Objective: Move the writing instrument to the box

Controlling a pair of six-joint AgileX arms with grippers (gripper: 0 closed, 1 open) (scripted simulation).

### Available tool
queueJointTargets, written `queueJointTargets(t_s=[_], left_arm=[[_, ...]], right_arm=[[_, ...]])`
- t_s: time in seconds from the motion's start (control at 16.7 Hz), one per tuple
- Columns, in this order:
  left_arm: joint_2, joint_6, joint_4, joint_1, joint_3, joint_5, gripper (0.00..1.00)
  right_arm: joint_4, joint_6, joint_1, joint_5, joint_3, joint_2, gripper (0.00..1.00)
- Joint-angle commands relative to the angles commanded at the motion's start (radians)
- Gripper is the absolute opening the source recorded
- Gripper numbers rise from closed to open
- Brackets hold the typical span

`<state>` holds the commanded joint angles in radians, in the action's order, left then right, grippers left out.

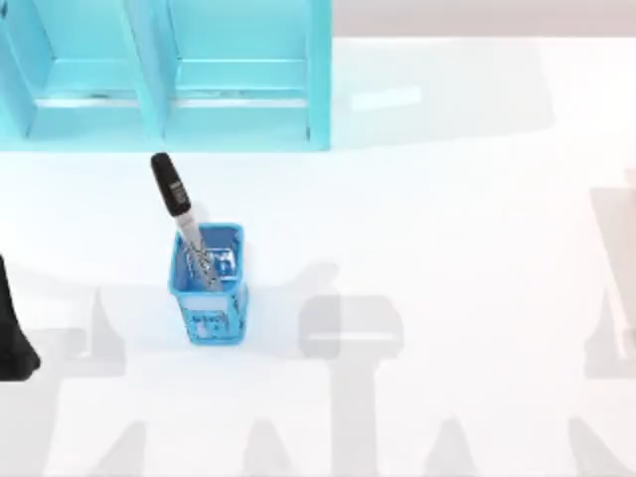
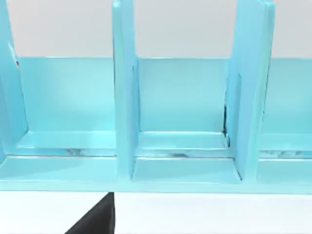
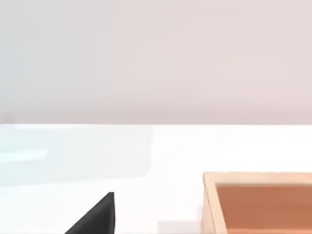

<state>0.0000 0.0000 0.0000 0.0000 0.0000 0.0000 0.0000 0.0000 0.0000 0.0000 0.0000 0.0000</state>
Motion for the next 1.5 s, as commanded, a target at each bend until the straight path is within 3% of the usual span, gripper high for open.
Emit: queueJointTargets(t_s=[0.24,0.48,1.5], left_arm=[[0.000,0.000,0.000,0.000,0.000,0.000,1.00],[0.000,0.000,0.000,0.000,0.000,0.000,1.00],[0.000,0.000,0.000,0.000,0.000,0.000,1.00]], right_arm=[[0.002,0.001,0.019,-0.002,0.018,0.031,1.00],[0.015,0.013,0.118,-0.012,0.124,0.217,1.00],[0.228,0.175,0.775,-0.085,0.949,1.657,1.00]])
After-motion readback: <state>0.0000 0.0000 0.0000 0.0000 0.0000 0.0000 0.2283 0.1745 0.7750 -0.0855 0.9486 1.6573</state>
